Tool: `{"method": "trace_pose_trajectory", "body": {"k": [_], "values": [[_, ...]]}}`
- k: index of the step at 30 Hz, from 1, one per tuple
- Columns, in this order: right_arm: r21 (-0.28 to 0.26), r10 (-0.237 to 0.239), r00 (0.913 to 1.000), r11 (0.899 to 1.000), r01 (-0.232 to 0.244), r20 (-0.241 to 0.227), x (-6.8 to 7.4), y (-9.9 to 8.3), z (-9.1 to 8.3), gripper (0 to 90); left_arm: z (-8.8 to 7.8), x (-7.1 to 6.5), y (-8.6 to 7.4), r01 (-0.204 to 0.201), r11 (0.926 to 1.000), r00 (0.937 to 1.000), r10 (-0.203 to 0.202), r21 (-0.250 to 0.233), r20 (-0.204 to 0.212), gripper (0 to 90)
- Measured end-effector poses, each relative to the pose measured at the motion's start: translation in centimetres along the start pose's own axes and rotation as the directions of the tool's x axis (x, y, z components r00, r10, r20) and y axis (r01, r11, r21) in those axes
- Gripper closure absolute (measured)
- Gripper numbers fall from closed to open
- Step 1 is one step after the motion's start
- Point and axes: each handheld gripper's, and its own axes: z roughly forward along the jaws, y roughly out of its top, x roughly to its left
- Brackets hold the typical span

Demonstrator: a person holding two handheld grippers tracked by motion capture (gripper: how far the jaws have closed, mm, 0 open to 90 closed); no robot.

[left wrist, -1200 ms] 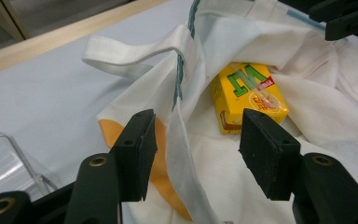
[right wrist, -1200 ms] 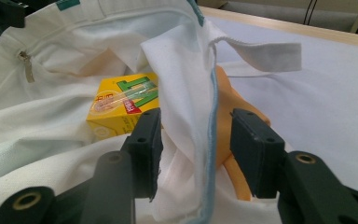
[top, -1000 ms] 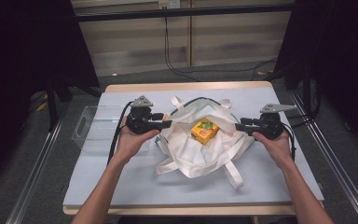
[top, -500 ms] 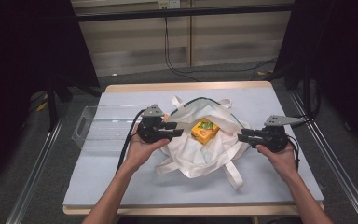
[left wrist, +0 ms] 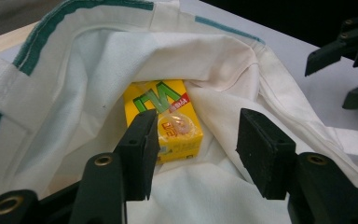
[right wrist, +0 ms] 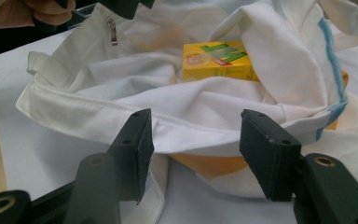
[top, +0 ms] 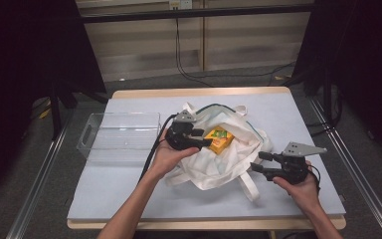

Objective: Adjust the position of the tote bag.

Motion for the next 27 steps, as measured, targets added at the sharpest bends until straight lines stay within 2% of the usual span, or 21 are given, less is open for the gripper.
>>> {"method": "trace_pose_trajectory", "body": {"k": [4, 5, 7, 8, 12, 14, 15, 16, 17, 19, 20, 24, 26, 27], "values": [[-0.008, 0.014, 0.9998, 1.0, -0.014, -0.014, -0.1, -0.2, 0.0, 37.6, 0.8, -0.7, 0.5, -0.023, 0.9997, 0.9996, 0.023, 0.003, -0.018, 44.5], [-0.015, 0.022, 0.9997, 1.0, -0.022, -0.009, -0.1, -0.2, 0.0, 33.8, 0.9, -0.7, 0.5, -0.024, 0.9997, 0.9995, 0.024, 0.01, -0.021, 42.4], [-0.015, 0.027, 0.9996, 1.0, -0.027, -0.011, -0.1, -0.4, 0.0, 32.6, 1.6, -0.7, 0.4, -0.019, 0.9996, 0.9995, 0.019, 0.02, -0.025, 40.3], [-0.015, 0.015, 0.9998, 1.0, -0.015, -0.01, 0.0, -0.4, 0.0, 32.2, 1.7, -0.6, 0.4, -0.021, 0.9991, 0.9993, 0.022, 0.036, -0.031, 39.2], [-0.029, 0.018, 0.9998, 0.999, -0.018, -0.008, 0.1, -0.5, -0.2, 28.6, 2.3, -0.6, 0.4, 0.011, 0.9982, 0.9981, -0.007, 0.059, -0.061, 35.5], [-0.033, 0.01, 0.9999, 0.999, -0.011, -0.014, 0.2, -0.5, -0.2, 27.5, 2.5, -0.7, 0.6, 0.012, 0.9985, 0.9974, -0.008, 0.054, -0.072, 32.9], [-0.034, 0.011, 0.9998, 0.999, -0.012, -0.016, 0.2, -0.5, -0.2, 27.0, 2.6, -0.6, 0.7, 0.01, 0.9982, 0.997, -0.005, 0.058, -0.077, 32.1], [-0.036, 0.008, 0.9998, 0.999, -0.009, -0.017, 0.2, -0.4, -0.2, 26.8, 2.6, -0.5, 0.8, 0.002, 0.9966, 0.9965, 0.005, 0.083, -0.083, 30.2], [-0.038, 0.006, 0.9998, 0.999, -0.007, -0.016, 0.2, -0.4, -0.2, 26.8, 2.8, -0.4, 0.9, 0.006, 0.9968, 0.9971, 0.0, 0.08, -0.076, 29.2], [-0.042, 0.002, 0.9999, 0.999, -0.003, -0.016, 0.2, -0.4, -0.3, 26.7, 3.2, -0.2, 1.1, 0.002, 0.9945, 0.9955, 0.008, 0.105, -0.094, 29.1], [-0.038, 0.002, 0.9999, 0.999, -0.003, -0.016, 0.3, -0.4, -0.3, 26.6, 3.4, -0.2, 1.2, 0.002, 0.9943, 0.9958, 0.008, 0.107, -0.091, 28.6], [-0.032, 0.001, 0.9997, 0.999, -0.002, -0.025, 0.4, -0.4, -0.2, 26.7, 4.5, 0.2, 1.5, 0.006, 0.9858, 0.9968, 0.007, 0.168, -0.079, 27.0], [-0.031, 0.0, 0.9996, 1.0, -0.001, -0.03, 0.4, -0.4, -0.2, 26.7, 4.8, 0.3, 1.5, -0.018, 0.98, 0.9957, 0.036, 0.198, -0.086, 26.8], [-0.031, 0.001, 0.9995, 1.0, -0.002, -0.033, 0.4, -0.5, -0.2, 26.7, 5.1, 0.4, 1.4, -0.004, 0.9797, 0.9962, 0.022, 0.2, -0.084, 26.3]]}}
